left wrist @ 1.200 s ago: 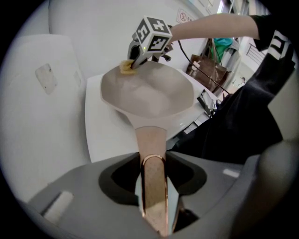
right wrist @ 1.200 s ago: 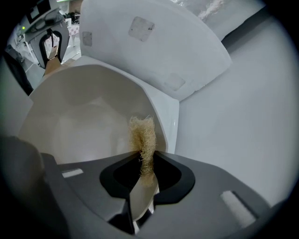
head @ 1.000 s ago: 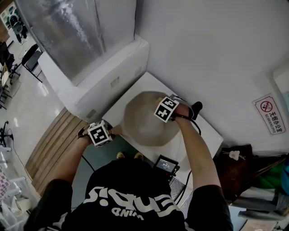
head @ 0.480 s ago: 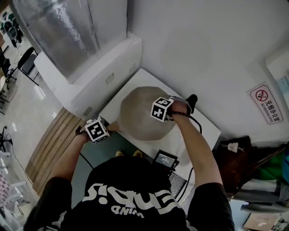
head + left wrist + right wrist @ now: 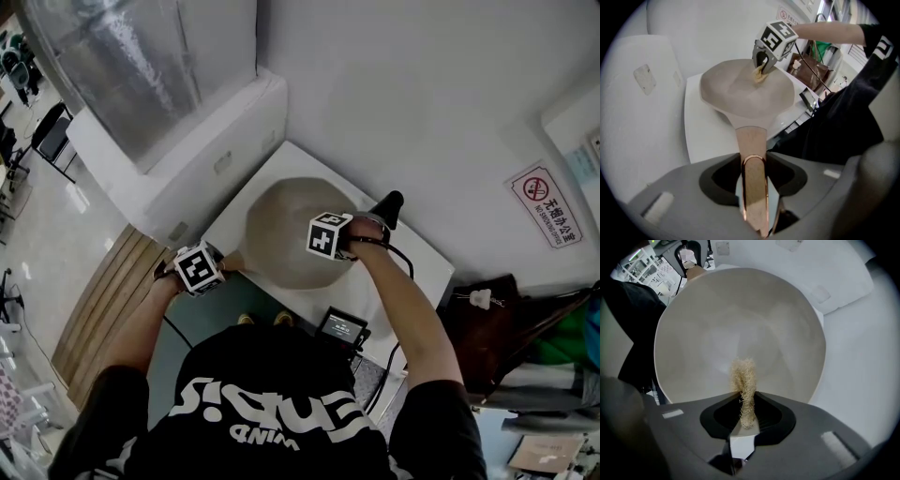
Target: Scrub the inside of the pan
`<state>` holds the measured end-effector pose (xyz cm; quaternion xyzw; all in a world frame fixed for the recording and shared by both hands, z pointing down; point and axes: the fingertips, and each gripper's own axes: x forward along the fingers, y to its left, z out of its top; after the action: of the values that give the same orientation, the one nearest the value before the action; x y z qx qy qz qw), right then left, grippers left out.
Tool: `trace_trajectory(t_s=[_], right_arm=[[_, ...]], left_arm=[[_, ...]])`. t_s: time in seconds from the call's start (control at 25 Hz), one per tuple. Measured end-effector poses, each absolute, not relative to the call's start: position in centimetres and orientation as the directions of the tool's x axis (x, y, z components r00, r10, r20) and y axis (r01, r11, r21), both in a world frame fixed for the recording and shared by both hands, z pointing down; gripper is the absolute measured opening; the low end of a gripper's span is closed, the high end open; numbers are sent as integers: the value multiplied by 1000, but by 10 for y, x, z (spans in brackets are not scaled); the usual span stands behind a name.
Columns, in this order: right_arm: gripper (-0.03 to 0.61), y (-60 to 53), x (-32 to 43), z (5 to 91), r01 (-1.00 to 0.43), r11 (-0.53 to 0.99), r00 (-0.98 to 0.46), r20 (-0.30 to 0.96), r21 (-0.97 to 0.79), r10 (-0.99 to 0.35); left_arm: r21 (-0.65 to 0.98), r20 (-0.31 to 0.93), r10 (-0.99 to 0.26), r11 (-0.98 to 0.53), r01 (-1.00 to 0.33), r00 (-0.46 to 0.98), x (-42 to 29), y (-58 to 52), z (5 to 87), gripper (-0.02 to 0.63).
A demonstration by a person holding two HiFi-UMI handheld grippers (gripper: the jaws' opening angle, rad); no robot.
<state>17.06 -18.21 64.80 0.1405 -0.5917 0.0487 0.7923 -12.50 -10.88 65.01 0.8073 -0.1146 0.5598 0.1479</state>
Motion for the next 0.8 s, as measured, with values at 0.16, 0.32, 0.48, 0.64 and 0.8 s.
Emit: trace_trajectory(t_s=[0.16,0.32,0.48,0.64,0.8], right_arm=[[74,-165,166,649,-247,963,289,957,107,-33],[74,-149,161,649,-264,963,273,962,55,20],[74,-135,153,648,-278,960,243,967,0,71],[74,-124,140,649,-295,953,202,971,-68,131],[74,-114,129,639,-305,948,189,969,-95,158]], left_arm=[[109,937,-22,-930,-351,350,-126,-110,654,163],[112,934,-21,-930,-349,356,-124,-110,654,163],[107,936,-23,-932,-347,352,-124,-110,653,163],[107,940,-20,-931,-348,341,-125,-111,653,163],[110,939,-16,-932,-345,343,-124,-111,653,163]])
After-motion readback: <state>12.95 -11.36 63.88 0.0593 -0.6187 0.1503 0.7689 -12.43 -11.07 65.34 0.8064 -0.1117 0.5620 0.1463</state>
